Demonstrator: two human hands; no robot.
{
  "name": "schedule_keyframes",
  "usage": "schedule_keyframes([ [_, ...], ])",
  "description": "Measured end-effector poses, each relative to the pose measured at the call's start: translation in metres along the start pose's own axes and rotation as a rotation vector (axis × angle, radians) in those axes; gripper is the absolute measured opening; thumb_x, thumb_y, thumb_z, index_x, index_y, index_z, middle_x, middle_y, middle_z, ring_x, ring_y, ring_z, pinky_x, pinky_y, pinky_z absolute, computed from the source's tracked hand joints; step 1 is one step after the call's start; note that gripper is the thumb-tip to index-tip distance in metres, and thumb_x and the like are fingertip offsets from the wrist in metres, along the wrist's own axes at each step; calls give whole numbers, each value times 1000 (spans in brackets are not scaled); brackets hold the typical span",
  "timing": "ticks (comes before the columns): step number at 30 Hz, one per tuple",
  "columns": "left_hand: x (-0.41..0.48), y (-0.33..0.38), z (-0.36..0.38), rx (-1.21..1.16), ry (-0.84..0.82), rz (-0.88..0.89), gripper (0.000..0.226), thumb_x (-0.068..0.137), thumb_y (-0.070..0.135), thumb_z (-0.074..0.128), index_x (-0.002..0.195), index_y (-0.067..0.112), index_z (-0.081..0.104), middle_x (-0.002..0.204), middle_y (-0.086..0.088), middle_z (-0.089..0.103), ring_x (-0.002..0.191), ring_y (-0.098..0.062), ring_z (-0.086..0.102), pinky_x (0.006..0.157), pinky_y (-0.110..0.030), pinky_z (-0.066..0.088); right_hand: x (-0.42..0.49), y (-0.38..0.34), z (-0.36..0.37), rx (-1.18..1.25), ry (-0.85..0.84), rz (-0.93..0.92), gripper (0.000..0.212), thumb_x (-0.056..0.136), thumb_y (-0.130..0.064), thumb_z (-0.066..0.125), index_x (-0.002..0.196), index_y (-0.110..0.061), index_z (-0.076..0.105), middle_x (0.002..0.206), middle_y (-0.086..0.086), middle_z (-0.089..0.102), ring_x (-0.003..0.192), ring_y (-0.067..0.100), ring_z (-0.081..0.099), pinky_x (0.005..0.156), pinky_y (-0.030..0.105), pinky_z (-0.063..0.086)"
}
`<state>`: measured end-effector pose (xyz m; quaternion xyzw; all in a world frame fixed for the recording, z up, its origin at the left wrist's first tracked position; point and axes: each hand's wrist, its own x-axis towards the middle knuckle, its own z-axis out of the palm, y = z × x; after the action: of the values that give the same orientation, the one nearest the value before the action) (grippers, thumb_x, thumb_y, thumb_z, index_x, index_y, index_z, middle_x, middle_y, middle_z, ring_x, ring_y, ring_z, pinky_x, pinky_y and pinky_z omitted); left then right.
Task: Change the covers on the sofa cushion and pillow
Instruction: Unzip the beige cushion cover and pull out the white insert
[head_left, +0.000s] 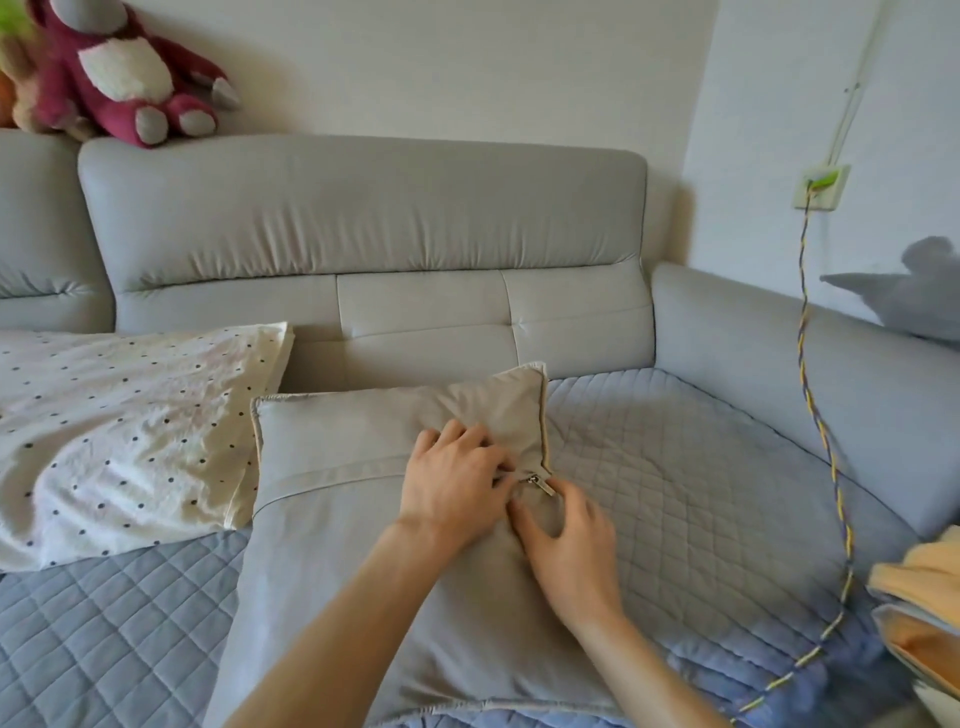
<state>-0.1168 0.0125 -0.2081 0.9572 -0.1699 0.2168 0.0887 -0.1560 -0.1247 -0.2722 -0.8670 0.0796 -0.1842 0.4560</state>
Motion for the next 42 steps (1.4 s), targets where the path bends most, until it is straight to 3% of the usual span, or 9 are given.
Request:
schedule_keyframes([
  [4,-2,1,9,45,122,-34,27,90,49,57,79,34,75,78,12,63,84,-15,57,74,-32,37,-5,0,-3,103,16,17,52,81,-59,67,121,-27,58,120,-11,55,118,13,49,101,31,40],
  [9,0,-4,-1,-74,136,-123,28,93,53,53,96,36,76,90,9,72,92,-18,61,79,-30,37,6,2,-16,130,-94,-4,44,78,-66,63,109,-35,60,110,-18,57,107,2,52,92,26,44],
  [13,1,2,-5,-111,149,-178,31,90,61,53,96,40,74,88,9,73,89,-19,64,66,-26,40,6,10,-19,54,7,-106,14,90,-47,61,94,-34,61,98,-16,61,98,4,58,76,14,41],
  [16,-2,7,-2,-132,167,-208,28,88,63,54,95,40,70,87,11,72,88,-17,64,63,-26,38,8,6,-24,-217,127,-185,12,94,-34,59,85,-26,57,90,-12,61,91,14,54,67,28,38],
  [20,-7,12,0,-130,209,-224,27,87,62,56,94,40,70,84,9,71,87,-18,64,64,-25,35,7,-3,-29,-210,62,-146,17,99,-34,51,84,-24,52,91,-10,56,92,14,47,72,27,34],
  [25,-10,10,-6,-181,188,-258,23,85,63,59,92,44,71,85,11,71,86,-16,64,64,-24,35,-8,-12,-12,-82,113,-444,19,98,-24,45,90,-17,60,96,-5,57,91,18,48,83,27,40],
  [30,-8,1,-15,-343,73,-206,8,88,45,65,95,42,68,90,27,70,91,3,62,65,-4,34,-7,-13,-1,-34,73,-445,18,99,-29,50,100,-21,66,103,-11,59,98,12,50,87,27,45],
  [34,-26,-17,-13,-333,83,-12,13,92,28,64,101,38,61,104,21,64,100,-4,59,84,-25,49,-5,-3,-10,81,-46,-449,24,95,-32,55,114,-27,70,115,-20,57,110,1,50,95,9,34],
  [42,-48,-15,0,-64,394,16,13,86,39,64,87,29,71,120,8,59,105,-17,55,84,-31,44,-7,1,-12,89,-100,-433,33,87,-43,50,115,-42,68,123,-31,55,127,-2,41,106,18,32],
])
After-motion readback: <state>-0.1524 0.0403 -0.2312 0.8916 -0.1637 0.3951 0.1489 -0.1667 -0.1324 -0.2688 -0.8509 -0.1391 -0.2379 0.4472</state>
